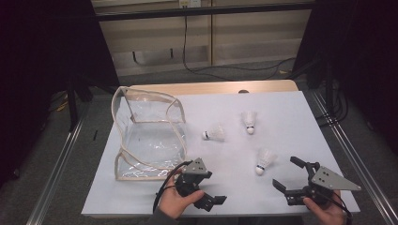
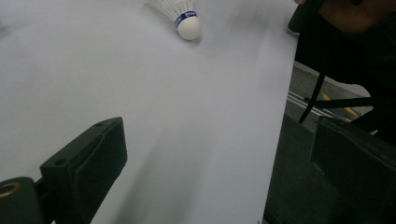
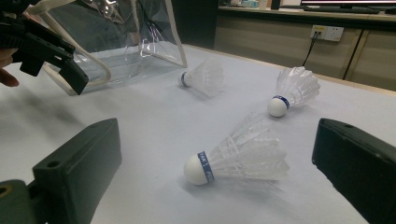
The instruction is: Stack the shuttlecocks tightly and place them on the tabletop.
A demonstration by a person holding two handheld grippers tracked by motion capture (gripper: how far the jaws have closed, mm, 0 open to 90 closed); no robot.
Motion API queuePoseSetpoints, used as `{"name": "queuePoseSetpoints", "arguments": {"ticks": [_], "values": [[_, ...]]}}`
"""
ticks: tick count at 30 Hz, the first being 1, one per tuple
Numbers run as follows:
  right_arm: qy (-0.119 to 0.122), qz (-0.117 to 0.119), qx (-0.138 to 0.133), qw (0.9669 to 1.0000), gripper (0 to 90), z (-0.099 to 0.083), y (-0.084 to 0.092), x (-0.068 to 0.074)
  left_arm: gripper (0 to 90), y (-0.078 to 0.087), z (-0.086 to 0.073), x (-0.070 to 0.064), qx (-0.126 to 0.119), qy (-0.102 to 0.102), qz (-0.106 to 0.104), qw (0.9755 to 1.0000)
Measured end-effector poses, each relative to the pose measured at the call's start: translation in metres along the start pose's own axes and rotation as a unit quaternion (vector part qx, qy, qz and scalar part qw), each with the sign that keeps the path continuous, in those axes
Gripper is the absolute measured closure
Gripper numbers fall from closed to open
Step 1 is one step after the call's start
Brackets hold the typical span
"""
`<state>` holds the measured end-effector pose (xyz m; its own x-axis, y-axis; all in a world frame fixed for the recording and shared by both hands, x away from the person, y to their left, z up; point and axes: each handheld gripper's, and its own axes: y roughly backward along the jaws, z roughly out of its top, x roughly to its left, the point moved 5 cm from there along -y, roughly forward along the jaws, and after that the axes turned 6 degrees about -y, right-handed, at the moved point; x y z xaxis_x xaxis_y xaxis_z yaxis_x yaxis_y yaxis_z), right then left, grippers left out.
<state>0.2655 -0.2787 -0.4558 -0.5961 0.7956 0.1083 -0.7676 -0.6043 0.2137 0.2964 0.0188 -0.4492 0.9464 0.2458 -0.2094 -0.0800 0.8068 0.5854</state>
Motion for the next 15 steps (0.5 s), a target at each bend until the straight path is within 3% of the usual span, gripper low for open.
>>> {"name": "queuePoseSetpoints", "arguments": {"ticks": [15], "values": [[-0.004,0.002,-0.001,1.0,1.1,-0.001,-0.001,0.0,3.9,0.018,-0.013,0.003,0.009,-0.007,-0.002,0.9999]]}}
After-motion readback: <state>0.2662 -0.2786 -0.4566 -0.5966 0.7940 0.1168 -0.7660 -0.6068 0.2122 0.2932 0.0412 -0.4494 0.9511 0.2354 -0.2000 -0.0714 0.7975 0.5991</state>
